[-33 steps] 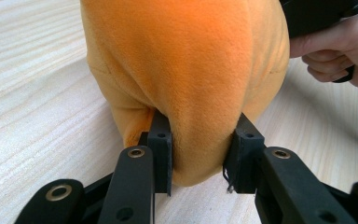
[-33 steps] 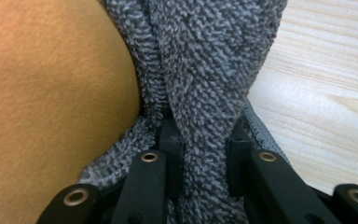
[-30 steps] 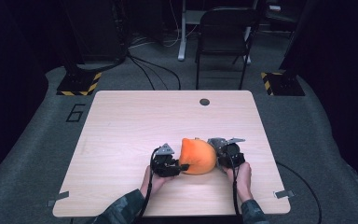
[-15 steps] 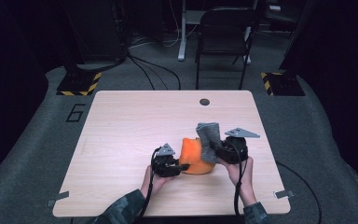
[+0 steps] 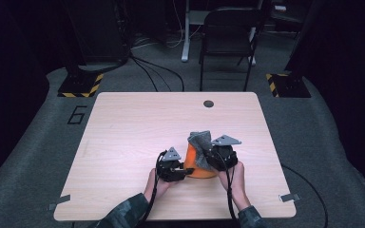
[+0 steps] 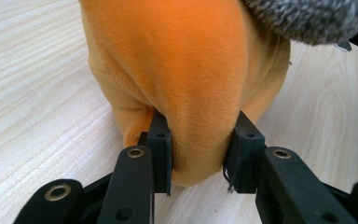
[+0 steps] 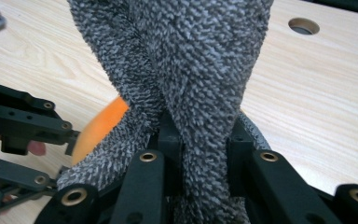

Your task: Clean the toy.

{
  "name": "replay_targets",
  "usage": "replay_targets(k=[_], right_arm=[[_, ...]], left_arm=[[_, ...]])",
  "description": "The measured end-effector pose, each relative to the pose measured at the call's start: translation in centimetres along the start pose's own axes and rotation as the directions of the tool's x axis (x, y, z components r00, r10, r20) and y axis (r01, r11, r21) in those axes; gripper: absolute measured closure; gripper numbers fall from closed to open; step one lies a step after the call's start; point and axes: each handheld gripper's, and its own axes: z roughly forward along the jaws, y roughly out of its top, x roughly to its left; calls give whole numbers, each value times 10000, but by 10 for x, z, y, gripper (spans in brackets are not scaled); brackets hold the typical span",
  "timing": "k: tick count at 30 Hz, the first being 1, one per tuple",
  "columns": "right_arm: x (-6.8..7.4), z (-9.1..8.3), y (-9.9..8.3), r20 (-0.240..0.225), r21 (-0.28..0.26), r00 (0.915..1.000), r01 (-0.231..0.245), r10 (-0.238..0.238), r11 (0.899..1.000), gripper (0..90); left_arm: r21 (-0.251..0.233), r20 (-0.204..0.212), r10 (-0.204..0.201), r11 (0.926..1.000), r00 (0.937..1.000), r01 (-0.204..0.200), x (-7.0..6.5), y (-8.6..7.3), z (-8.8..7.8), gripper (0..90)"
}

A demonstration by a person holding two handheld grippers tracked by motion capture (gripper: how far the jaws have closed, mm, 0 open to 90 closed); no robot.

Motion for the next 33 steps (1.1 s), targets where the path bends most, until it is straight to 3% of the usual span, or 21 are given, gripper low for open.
replay_targets(k=[10,18,23,26,28,30,31,33], right_arm=[[-25,1,-13,590,440,9972,-495,469,9978,738],[-41,9,-24,1197,973,9895,-924,805,9910,740],[-52,19,-35,1361,1375,9830,-1418,1231,9803,743],[-57,27,-41,1556,1748,9810,-1425,1156,9742,744],[-63,33,-47,1577,2162,9816,-1403,1073,9662,743],[-67,42,-56,1543,2836,9828,-1423,1014,9483,737],[-68,43,-57,1486,2567,9822,-1504,1148,9547,737],[-67,43,-54,1493,2809,9845,-1309,915,9508,737]], left_arm=[[-23,40,-128,9999,9999,128,0,-1,0,668],[-27,52,-143,9999,9999,143,1,-1,1,667],[-78,55,-127,9999,9999,128,0,-2,1,668],[-68,68,-110,9999,9999,110,1,-2,1,668],[-31,2,-98,9999,10000,98,1,-2,1,668],[1,28,-106,9999,9999,106,2,-3,0,668],[-2,37,-110,9999,9999,110,2,-3,0,667],[-10,45,-138,9999,9999,138,2,-3,0,667]])
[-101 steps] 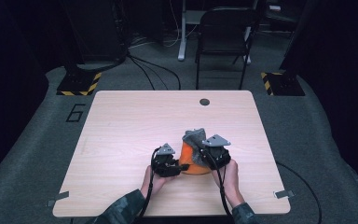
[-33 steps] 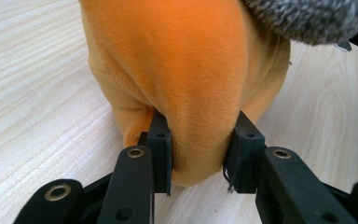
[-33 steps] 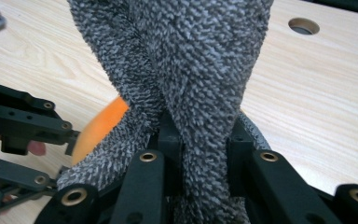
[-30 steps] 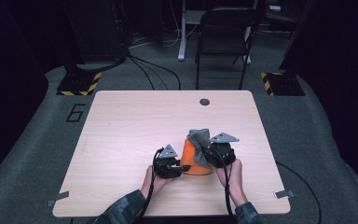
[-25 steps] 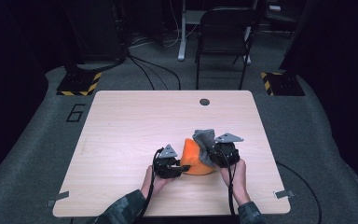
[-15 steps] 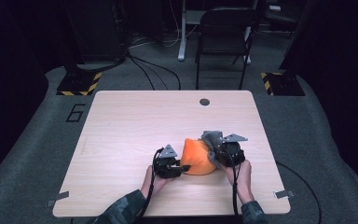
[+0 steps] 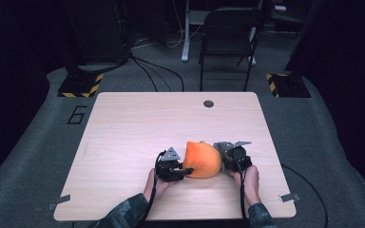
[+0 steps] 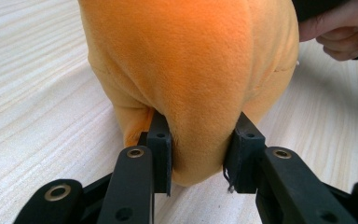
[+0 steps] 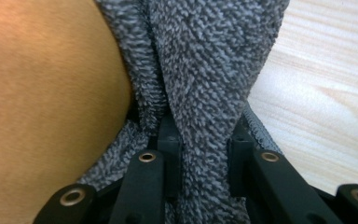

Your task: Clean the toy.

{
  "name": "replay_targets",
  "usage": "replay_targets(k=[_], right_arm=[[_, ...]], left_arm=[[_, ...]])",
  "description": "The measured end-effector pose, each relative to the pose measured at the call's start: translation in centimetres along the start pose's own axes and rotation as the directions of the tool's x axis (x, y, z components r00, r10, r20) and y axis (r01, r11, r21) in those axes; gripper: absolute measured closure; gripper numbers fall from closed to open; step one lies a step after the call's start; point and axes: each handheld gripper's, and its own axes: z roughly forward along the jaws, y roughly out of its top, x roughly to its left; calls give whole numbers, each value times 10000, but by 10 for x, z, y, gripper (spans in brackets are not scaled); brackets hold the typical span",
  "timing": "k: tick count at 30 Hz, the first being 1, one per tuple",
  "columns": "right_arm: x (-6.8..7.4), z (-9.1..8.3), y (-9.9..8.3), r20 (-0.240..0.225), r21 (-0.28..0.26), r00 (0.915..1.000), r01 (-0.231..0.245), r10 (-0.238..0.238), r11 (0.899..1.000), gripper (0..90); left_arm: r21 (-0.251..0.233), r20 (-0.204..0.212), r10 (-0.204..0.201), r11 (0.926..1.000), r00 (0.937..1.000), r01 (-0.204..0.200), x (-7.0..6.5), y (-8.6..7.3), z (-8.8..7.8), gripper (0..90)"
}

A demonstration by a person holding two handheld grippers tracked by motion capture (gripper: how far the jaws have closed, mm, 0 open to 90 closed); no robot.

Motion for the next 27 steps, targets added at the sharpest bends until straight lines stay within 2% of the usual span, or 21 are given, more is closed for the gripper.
replay_targets(k=[3,5,6,7,10,11,12,13,15,16,17,18,20,22,27], right_arm=[[-2,-8,3,30,-235,10000,-65,66,9997,748],[-7,-24,7,-16,-794,9994,-352,352,9962,750],[-8,-36,10,-125,-1149,9989,-464,453,9923,749],[-7,-52,13,-311,-1686,9982,-552,507,9841,749],[-1,-82,20,-814,-2711,9963,-479,267,9614,748],[5,-89,22,-1040,-2943,9943,-533,235,9542,749],[12,-92,24,-1148,-2983,9934,-337,-8,9539,748],[20,-91,26,-1200,-2854,9926,-182,-169,9582,748],[35,-78,26,-1125,-2407,9917,340,-627,9700,748],[42,-68,25,-819,-2161,9928,681,-876,9740,749],[46,-60,23,-569,-2096,9940,791,-929,9746,751],[47,-55,22,-469,-2039,9950,772,-886,9759,751],[43,-54,23,-671,-2079,9942,685,-841,9757,751],[41,-54,22,-685,-2066,9945,636,-793,9764,751],[41,-53,21,-565,-2129,9941,782,-922,9739,752]], left_arm=[[46,-44,24,10000,10000,-24,0,0,-1,663],[4,-50,-26,10000,10000,26,1,0,-1,661],[22,-41,-44,10000,10000,44,1,1,-1,659],[16,-42,-46,10000,10000,46,1,1,-1,658],[3,-44,-44,10000,10000,44,1,1,0,658],[2,-50,-39,10000,10000,39,1,1,0,658],[12,-58,-40,10000,10000,40,1,1,0,657],[22,-72,-38,10000,10000,38,1,1,0,657],[61,-106,-7,10000,9999,7,1,1,0,655],[109,-120,10,9999,9999,-9,2,1,0,650],[77,-98,-74,9999,9999,74,2,0,1,643],[36,-59,-82,10000,9999,82,3,0,1,636],[-63,-58,-13,10000,10000,12,3,0,1,623],[-50,11,72,10000,10000,-72,4,1,0,594],[-36,8,47,10000,10000,-47,6,2,-1,439]])
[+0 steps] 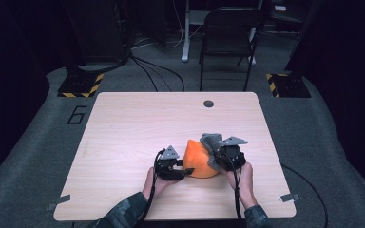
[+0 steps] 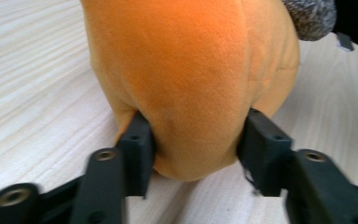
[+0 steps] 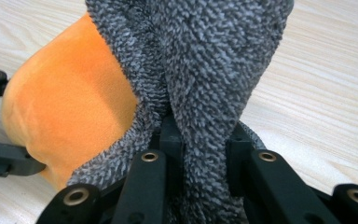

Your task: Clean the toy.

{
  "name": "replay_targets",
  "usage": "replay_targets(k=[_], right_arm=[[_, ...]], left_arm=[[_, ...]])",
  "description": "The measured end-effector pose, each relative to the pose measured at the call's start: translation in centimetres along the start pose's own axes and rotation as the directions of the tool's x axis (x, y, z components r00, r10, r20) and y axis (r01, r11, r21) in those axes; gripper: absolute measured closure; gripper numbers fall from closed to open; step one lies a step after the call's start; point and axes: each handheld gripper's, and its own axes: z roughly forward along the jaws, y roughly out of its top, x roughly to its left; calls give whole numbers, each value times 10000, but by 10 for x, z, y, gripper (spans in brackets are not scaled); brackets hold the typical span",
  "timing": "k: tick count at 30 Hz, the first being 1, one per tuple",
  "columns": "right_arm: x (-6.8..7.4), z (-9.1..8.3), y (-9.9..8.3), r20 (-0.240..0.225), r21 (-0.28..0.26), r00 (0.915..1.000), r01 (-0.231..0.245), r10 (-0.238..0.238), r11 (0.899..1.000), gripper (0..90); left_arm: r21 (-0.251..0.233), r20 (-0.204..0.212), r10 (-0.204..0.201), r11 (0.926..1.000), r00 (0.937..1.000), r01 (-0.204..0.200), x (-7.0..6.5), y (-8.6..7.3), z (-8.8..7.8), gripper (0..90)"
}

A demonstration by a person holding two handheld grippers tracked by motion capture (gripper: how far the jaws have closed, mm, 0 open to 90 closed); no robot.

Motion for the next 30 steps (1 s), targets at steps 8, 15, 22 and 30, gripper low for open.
replay_targets(k=[8,15,22,30], right_arm=[[-5,2,0,32,90,9999,-155,155,9998,752],[-7,6,1,4,95,9998,-196,196,9998,752],[-9,9,2,-16,109,9996,-279,279,9996,752],[-10,9,2,-46,166,9993,-377,378,9992,752]], left_arm=[[-304,-188,752,9967,9970,-758,3,-1,-12,290],[-216,-225,1583,9871,9871,-1588,0,-1,-13,184],[183,-369,1925,9812,9806,-1920,3,-4,0,177],[296,-661,2569,9664,9642,-2555,1,-5,9,227]])
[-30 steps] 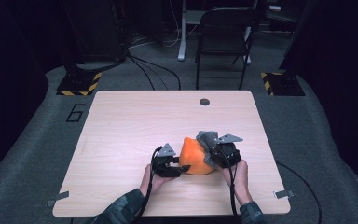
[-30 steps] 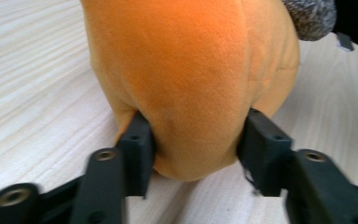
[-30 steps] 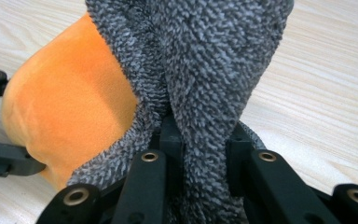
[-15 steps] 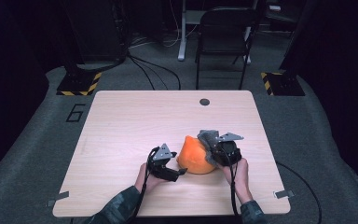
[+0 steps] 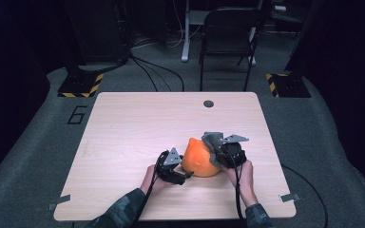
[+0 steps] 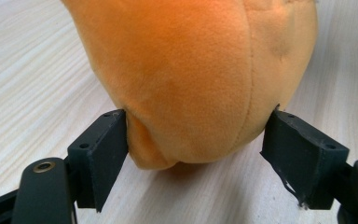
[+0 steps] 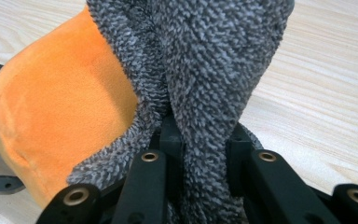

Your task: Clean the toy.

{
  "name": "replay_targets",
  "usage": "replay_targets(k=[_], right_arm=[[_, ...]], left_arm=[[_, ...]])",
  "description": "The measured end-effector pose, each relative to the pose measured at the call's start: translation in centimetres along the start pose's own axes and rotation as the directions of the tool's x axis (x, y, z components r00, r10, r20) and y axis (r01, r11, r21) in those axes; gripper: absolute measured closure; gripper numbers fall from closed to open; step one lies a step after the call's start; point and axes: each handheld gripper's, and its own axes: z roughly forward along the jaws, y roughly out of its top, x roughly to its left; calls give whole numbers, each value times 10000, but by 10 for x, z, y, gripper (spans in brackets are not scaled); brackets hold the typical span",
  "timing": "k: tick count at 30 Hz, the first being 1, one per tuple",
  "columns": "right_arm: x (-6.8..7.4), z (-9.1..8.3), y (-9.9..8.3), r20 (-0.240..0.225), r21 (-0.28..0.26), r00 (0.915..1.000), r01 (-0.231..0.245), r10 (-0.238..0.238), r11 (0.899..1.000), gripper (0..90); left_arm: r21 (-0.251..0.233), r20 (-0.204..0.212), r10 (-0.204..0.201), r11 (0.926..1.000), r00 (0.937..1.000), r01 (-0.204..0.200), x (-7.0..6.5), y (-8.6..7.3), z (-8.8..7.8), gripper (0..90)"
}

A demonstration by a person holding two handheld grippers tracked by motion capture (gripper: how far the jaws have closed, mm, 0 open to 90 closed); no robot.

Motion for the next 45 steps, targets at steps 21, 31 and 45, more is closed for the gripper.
replay_targets(k=[21,31,45], right_arm=[[-64,-43,-35,1300,-191,9849,-1124,1139,9935,750],[-68,-36,-41,1462,54,9830,-1132,1112,9936,746],[-72,-36,-41,1550,68,9811,-1181,1156,9930,746]], left_arm=[[84,-736,825,9966,9939,-821,-12,-4,4,680],[-557,-210,144,9983,9997,-156,-8,3,-4,731],[-907,907,-1824,9775,9790,1905,1,29,-40,723]])
